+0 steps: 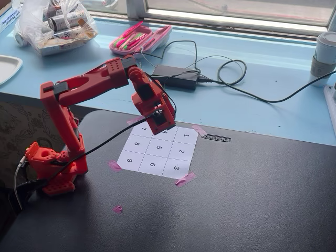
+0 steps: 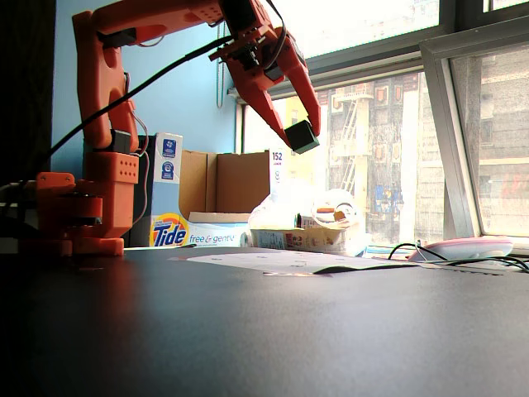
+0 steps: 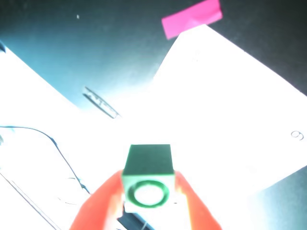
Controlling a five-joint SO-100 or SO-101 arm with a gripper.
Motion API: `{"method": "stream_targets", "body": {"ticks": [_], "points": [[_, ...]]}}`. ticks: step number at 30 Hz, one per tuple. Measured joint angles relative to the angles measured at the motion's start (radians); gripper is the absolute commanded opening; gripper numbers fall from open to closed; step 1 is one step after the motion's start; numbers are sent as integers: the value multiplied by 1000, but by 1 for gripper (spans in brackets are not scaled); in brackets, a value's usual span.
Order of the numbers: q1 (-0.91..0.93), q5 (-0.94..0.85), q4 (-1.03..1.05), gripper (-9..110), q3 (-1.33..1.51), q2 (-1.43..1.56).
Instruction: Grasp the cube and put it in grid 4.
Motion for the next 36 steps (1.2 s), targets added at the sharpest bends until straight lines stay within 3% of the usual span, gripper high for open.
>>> {"method": "stream_targets", "body": {"ticks": [16,36], "points": [[-278,29,-101,0,-92,-351],[-311,54,-169,0,-92,-517]]}}
